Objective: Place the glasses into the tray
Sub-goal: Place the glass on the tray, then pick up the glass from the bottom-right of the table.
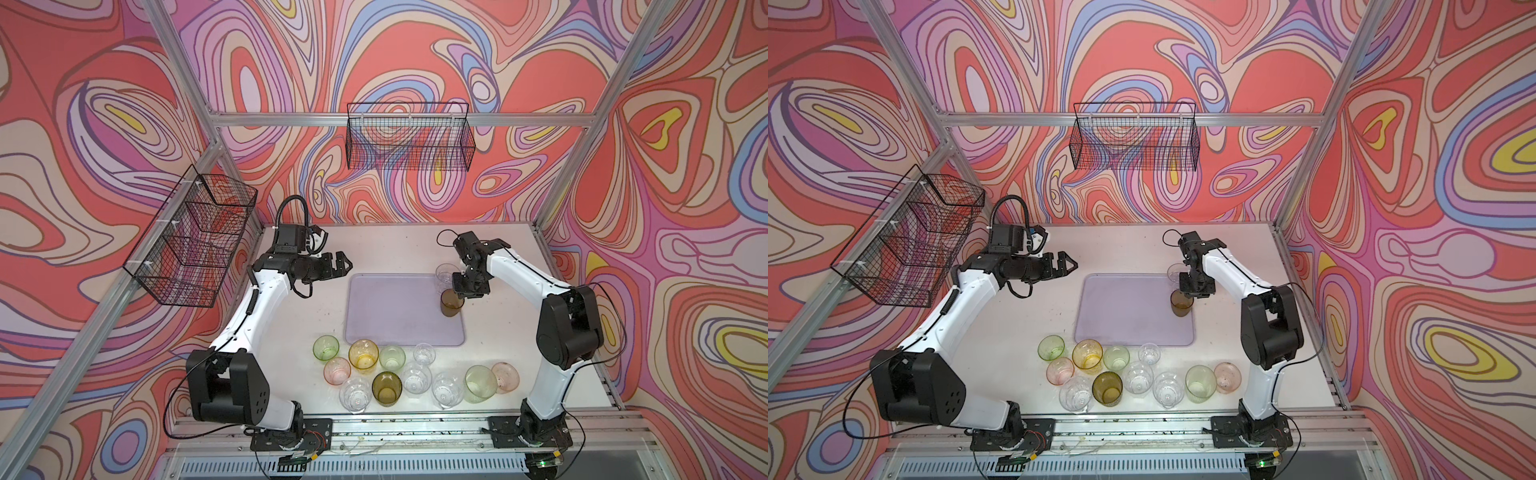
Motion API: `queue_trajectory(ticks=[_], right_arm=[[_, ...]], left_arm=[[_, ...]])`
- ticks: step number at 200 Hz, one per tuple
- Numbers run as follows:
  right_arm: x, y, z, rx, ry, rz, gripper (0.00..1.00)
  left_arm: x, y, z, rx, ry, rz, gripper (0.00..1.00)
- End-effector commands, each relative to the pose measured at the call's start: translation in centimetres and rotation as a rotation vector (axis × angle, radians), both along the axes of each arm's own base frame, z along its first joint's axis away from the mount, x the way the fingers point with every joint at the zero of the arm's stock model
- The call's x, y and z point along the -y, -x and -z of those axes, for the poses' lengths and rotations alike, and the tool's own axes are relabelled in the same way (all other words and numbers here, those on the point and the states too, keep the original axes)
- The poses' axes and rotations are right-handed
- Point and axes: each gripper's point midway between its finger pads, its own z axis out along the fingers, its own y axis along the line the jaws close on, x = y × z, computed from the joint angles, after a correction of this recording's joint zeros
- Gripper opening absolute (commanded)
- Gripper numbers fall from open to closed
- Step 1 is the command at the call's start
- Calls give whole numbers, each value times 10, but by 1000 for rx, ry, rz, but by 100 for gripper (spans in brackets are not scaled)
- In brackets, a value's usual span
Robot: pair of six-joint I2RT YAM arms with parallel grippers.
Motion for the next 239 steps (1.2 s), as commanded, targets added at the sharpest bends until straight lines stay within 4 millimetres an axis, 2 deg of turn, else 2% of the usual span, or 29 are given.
queue_trajectory(ticks=[1,13,16,26,97,149,178,239], right_arm=[[6,0,-31,67,7,-6,35],[8,5,-30,52,16,0,35],[9,6,-40,73,10,2,35],[11,11,-44,72,11,8,34],[25,49,-65,30,32,33,33],[35,83,-67,-41,46,30,32],[40,104,-65,-82,45,93,32],[45,134,-67,-114,11,208,36]], left_arm=[[0,2,-3,-4,-9,9,100],[0,1,-4,-2,-8,10,100],[0,1,-4,-2,-8,10,100],[0,1,-4,-3,-7,9,100],[2,0,-4,-6,6,11,100],[3,-1,1,-20,6,11,100],[3,-1,-1,-17,8,11,100],[5,-2,-2,-16,22,15,100]])
